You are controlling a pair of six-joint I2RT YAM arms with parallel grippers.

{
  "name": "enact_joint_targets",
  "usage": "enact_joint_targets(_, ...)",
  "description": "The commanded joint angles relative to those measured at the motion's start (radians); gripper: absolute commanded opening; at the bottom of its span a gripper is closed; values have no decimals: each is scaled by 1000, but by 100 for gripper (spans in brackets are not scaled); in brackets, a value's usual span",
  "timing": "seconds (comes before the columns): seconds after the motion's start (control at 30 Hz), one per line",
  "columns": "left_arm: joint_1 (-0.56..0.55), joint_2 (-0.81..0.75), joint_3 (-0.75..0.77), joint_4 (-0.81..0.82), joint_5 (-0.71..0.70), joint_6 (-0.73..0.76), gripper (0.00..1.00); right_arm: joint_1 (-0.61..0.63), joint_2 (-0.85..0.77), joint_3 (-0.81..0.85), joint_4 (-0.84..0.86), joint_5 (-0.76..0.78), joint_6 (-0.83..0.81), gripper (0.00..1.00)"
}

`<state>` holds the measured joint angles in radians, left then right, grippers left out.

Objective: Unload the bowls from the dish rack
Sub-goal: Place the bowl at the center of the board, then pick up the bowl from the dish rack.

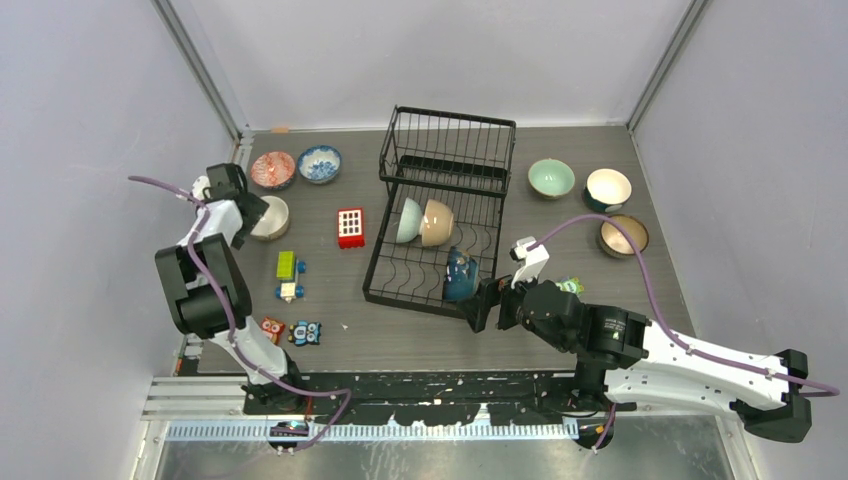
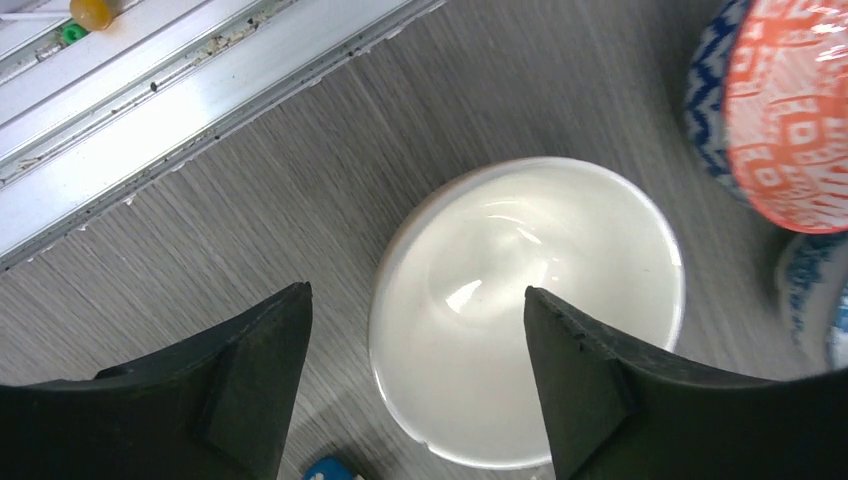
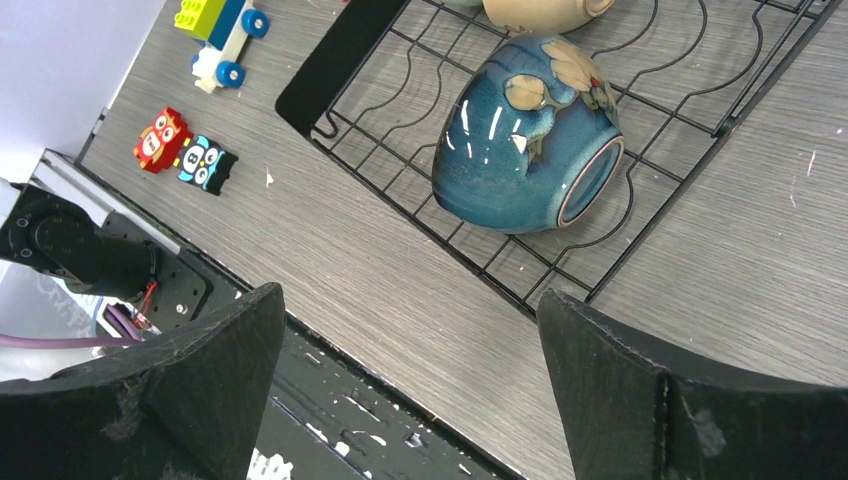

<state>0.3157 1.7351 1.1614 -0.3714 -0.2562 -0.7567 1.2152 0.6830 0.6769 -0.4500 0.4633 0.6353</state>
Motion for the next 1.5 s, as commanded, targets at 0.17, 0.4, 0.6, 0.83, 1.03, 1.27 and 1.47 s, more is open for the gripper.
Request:
enact_joint_targets(0.17, -40, -266, 5, -20, 13, -8, 100, 1, -6, 59, -19, 82, 26, 100)
enact_joint_targets(0.4, -312, -529, -103, 4, -91, 113, 100, 1, 23, 84, -38, 134, -18, 100)
enact_joint_targets(0.6, -598, -708, -195, -9, -213, 252, 100, 1, 70, 114, -18, 267, -78, 100)
enact_joint_targets(0.83, -917, -751, -194, -124, -388, 338, 100, -2, 188, 171, -18, 392, -120, 100)
enact_joint_targets(1.03, -1017, -787, -226, -155, -361, 294, 100, -73, 288, 230, -93, 373, 1, 100)
enact_joint_targets(1.27, -1017, -950, -457, 18, -184, 164, 100, -127, 254, 193, -75, 298, 59, 100)
enact_joint_targets(1.47, -1017, -987, -502, -16, -60, 107, 100, -162, 225, 146, -74, 281, 116, 100)
